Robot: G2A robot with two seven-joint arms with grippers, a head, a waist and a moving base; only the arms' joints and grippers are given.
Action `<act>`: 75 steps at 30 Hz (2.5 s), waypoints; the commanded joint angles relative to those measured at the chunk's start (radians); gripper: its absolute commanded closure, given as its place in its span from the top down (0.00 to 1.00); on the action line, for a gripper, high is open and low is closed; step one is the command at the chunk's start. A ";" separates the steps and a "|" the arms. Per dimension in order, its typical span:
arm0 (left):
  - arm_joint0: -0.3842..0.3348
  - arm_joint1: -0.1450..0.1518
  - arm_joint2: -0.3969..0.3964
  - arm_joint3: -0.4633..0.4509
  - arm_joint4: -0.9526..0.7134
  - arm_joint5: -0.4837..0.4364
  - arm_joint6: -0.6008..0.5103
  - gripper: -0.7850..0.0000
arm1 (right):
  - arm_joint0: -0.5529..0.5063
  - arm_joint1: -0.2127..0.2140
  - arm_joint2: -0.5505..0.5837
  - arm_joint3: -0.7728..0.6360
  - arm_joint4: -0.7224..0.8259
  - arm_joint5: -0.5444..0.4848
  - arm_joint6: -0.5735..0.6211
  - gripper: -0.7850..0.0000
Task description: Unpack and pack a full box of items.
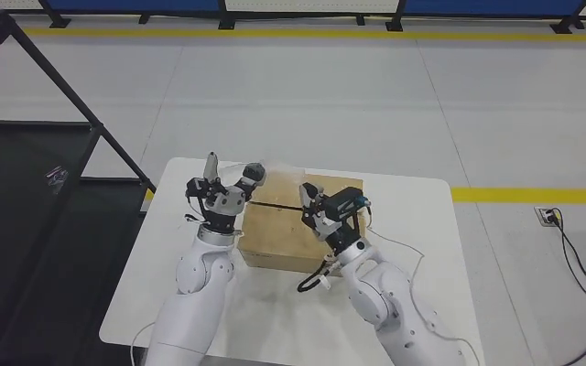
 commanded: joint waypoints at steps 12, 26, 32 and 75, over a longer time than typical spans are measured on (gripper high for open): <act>0.040 0.018 -0.056 0.070 0.024 0.064 -0.037 1.00 | -0.030 0.004 0.076 -0.133 -0.003 0.037 0.056 0.00; 0.099 0.033 -0.113 0.125 -0.138 0.247 -0.149 1.00 | -0.002 -0.007 0.084 -0.150 0.026 0.053 0.089 0.00; 0.133 0.040 -0.113 0.085 -0.146 0.317 -0.216 1.00 | 0.011 -0.011 0.078 -0.162 0.025 0.054 0.098 0.00; 0.152 0.008 0.077 0.046 -0.143 0.181 -0.267 0.39 | 0.016 -0.037 0.073 -0.224 0.068 0.043 0.118 0.00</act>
